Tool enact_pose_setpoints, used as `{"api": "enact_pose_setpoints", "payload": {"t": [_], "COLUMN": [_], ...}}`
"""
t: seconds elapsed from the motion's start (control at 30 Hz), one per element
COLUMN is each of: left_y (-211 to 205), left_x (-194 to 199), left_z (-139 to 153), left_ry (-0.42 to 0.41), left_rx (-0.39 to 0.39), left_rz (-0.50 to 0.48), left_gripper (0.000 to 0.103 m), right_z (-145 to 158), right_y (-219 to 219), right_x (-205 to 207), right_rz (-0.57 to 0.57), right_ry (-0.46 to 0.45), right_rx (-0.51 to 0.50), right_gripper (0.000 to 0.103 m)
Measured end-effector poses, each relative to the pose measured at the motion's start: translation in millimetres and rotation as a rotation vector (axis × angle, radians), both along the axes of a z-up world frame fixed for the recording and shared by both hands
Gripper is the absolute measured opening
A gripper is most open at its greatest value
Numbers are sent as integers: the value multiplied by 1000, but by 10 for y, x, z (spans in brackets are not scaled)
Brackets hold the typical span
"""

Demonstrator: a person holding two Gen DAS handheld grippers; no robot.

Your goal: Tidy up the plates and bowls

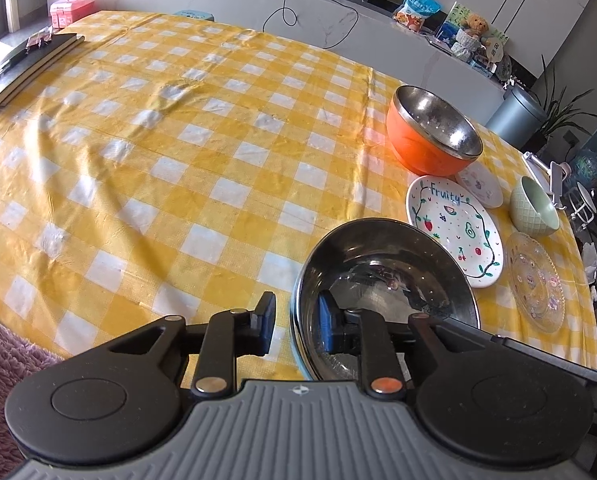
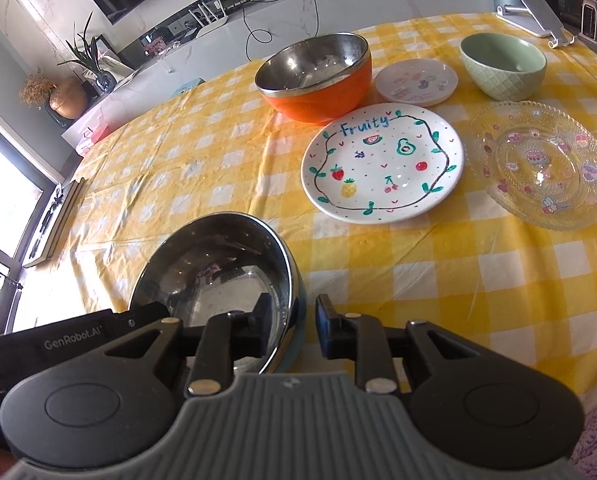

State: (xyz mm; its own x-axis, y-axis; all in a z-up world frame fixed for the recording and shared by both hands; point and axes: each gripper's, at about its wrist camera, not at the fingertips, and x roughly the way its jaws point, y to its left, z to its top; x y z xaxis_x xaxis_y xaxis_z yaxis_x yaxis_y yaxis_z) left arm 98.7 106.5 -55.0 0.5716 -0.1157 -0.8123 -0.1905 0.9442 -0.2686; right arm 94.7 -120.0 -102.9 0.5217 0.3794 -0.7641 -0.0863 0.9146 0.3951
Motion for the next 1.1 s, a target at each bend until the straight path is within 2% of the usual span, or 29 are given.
{"api": "enact_pose_setpoints", "payload": {"t": [0.13, 0.23, 0.4, 0.53, 0.6, 0.7, 0.83, 1.1], "left_y": [13, 16, 10, -42, -81, -143, -185, -367], "left_x": [-20, -45, -88, -27, 33, 139, 337, 813], "left_z": [36, 96, 279, 445, 520, 626, 734, 884], "left_ry": [-10, -31, -80, -94, -89, -81, -71, -49], "left_rx": [3, 20, 36, 54, 70, 88, 52, 111], "left_rz": [9, 12, 0, -54, -75, -107, -144, -200], "left_gripper": [27, 28, 41, 48, 49, 49, 49, 49], "right_z": [33, 84, 245, 409, 481, 608, 745, 875], "right_y": [-17, -33, -61, -106, -145, -227, -372, -517], "right_x": [-8, -26, -81, -86, -55, -9, 171, 688], "right_rz": [5, 12, 9, -10, -58, -96, -137, -179], "right_ry": [-15, -39, -115, -169, -165, -199, -186, -128], "right_rx": [18, 41, 39, 1, -42, -62, -62, -51], "right_gripper": [40, 50, 69, 71, 88, 87, 87, 82]}}
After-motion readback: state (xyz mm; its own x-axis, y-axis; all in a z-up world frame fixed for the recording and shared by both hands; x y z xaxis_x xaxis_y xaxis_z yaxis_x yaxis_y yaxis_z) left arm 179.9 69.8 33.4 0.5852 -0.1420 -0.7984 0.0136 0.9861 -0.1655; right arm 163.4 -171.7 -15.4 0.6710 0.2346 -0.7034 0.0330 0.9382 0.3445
